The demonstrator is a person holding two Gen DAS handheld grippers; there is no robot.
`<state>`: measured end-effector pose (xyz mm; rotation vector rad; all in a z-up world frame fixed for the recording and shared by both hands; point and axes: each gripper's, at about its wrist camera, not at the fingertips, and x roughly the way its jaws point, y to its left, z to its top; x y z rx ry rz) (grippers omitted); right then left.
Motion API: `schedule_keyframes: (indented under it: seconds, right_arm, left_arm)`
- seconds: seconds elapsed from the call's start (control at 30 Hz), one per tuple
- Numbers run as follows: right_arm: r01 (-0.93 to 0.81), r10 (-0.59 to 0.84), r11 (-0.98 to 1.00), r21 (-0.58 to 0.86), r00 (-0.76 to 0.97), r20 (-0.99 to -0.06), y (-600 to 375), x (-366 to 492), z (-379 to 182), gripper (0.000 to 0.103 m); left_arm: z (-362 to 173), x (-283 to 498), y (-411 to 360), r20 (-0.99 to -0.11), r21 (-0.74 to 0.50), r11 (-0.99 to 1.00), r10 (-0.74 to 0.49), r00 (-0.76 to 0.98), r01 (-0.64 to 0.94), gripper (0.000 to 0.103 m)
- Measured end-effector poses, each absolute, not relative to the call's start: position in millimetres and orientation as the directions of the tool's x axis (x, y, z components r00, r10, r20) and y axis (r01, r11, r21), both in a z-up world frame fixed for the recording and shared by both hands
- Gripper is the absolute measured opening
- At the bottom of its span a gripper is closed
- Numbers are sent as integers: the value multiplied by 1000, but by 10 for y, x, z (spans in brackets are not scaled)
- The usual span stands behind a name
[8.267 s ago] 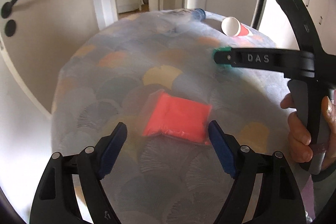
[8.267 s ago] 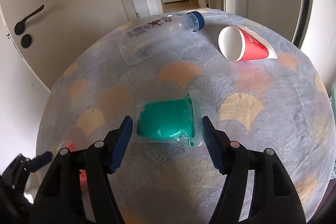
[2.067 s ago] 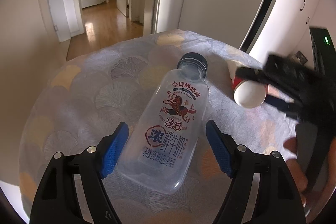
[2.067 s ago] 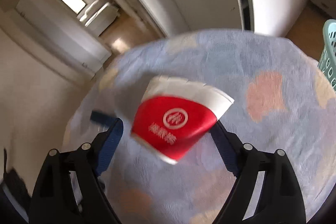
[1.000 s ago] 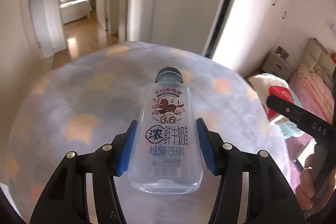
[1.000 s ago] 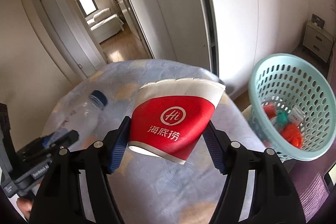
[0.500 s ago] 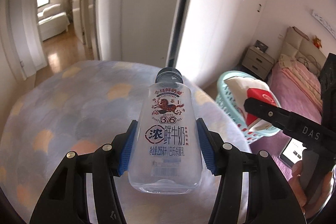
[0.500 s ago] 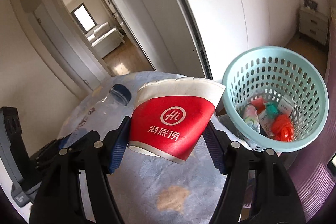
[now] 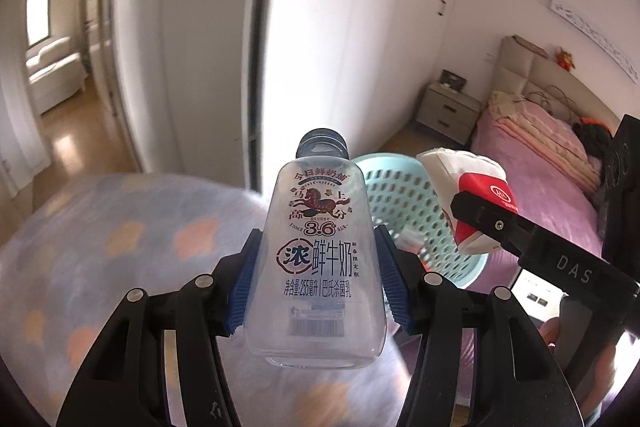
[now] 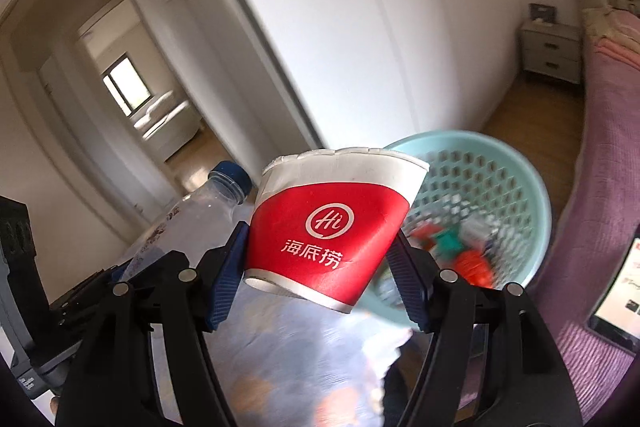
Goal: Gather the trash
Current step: 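Carry bottle and cup over the teal basket and open both tools to drop them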
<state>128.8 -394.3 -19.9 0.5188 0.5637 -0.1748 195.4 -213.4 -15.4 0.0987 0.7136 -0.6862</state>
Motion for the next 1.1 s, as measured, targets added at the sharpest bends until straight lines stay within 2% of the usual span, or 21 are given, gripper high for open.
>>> schedule_keyframes:
  seconds: [0.3, 0.6, 0.93, 1.03, 1.1]
  right_arm:
    - [448, -132, 775, 446, 805, -579, -4784, 1223, -466, 64]
    - [554, -164, 690, 466, 747, -645, -5281, 1250, -859, 64]
    - [565, -152, 680, 466, 731, -665, -5356, 1386, -973, 65]
    - [554, -132, 681, 480, 736, -664, -5337, 1443, -942, 66]
    - [525, -104, 693, 494, 751, -653, -5321, 1473, -922, 66]
  left_arm:
    - [-295, 2130, -2899, -652, -171, 704, -605, 456, 689, 53]
    - [-715, 2439, -3449, -718, -193, 692, -583, 381, 696, 53]
    - [-944, 2603, -3698, -757, -173, 704, -543, 364, 689, 54]
    - [-930, 2609, -3648, -751, -174, 713, -542, 377, 679, 62]
    - [-901, 2595, -3600, -741, -165, 721, -541, 398, 672, 62]
